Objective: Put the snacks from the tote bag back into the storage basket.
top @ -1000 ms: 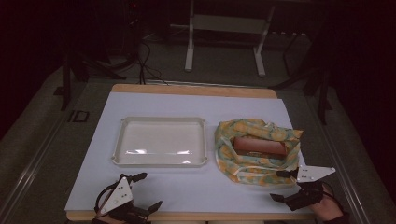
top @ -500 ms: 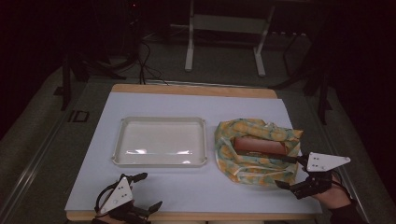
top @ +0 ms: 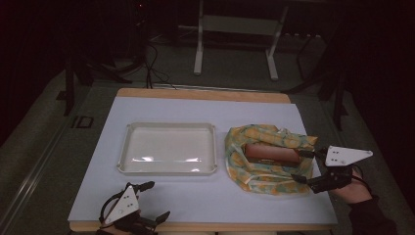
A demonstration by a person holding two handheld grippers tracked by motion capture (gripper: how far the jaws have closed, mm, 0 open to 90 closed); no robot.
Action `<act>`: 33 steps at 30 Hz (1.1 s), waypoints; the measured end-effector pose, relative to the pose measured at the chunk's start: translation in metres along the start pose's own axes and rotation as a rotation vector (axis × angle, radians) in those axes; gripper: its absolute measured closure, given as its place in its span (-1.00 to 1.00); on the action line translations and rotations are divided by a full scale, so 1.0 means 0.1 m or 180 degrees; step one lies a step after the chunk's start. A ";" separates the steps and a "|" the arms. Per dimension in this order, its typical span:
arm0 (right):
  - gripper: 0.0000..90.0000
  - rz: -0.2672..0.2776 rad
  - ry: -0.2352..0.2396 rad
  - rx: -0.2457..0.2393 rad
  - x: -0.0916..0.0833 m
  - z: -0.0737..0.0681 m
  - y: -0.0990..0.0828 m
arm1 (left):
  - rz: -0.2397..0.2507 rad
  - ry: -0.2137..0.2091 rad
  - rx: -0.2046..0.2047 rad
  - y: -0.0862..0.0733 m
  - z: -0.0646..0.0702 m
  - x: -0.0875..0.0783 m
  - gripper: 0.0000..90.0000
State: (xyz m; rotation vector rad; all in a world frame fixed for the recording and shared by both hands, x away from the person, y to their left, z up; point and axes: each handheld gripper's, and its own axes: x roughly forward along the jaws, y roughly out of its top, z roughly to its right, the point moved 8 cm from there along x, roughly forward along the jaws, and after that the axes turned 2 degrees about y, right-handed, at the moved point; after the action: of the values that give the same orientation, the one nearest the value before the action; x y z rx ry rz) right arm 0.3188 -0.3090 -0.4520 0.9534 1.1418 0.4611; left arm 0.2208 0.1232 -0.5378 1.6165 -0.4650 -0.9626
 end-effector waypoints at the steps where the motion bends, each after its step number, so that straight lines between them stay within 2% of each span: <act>1: -0.55 -0.0005 0.0000 -0.0010 0.00 0.01 0.01 | 0.0001 0.0001 0.0000 0.00 0.00 0.00 -0.97; 8: -0.53 -0.0040 -0.0051 -0.0070 0.00 0.14 0.08 | -0.0005 -0.0003 0.0004 0.00 0.00 0.00 -0.97; 11: -0.50 -0.0082 -0.0087 -0.0176 0.02 0.19 0.10 | -0.0003 0.0000 0.0000 0.00 0.00 0.00 -0.97; 16: -0.49 -0.0128 -0.0105 -0.0206 0.05 0.28 0.12 | -0.0002 -0.0007 0.0010 0.01 0.01 0.01 -0.97; 22: -0.41 -0.0325 -0.0178 -0.0308 0.13 0.40 0.09 | 0.0005 -0.0007 0.0008 0.01 0.00 0.00 -0.97; 28: -0.28 -0.0429 -0.0235 -0.0412 0.22 0.51 0.05 | 0.0008 0.0006 -0.0001 0.00 -0.01 0.00 -0.97; 33: -0.25 -0.0584 -0.0197 -0.0381 0.29 0.59 -0.06 | 0.0003 0.0001 -0.0003 0.00 -0.01 0.01 -0.97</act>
State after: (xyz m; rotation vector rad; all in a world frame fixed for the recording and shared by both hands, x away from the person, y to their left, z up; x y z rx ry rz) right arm 0.3824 -0.3144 -0.4676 0.7464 1.1213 0.3450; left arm 0.2220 0.1232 -0.5383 1.6155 -0.4649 -0.9617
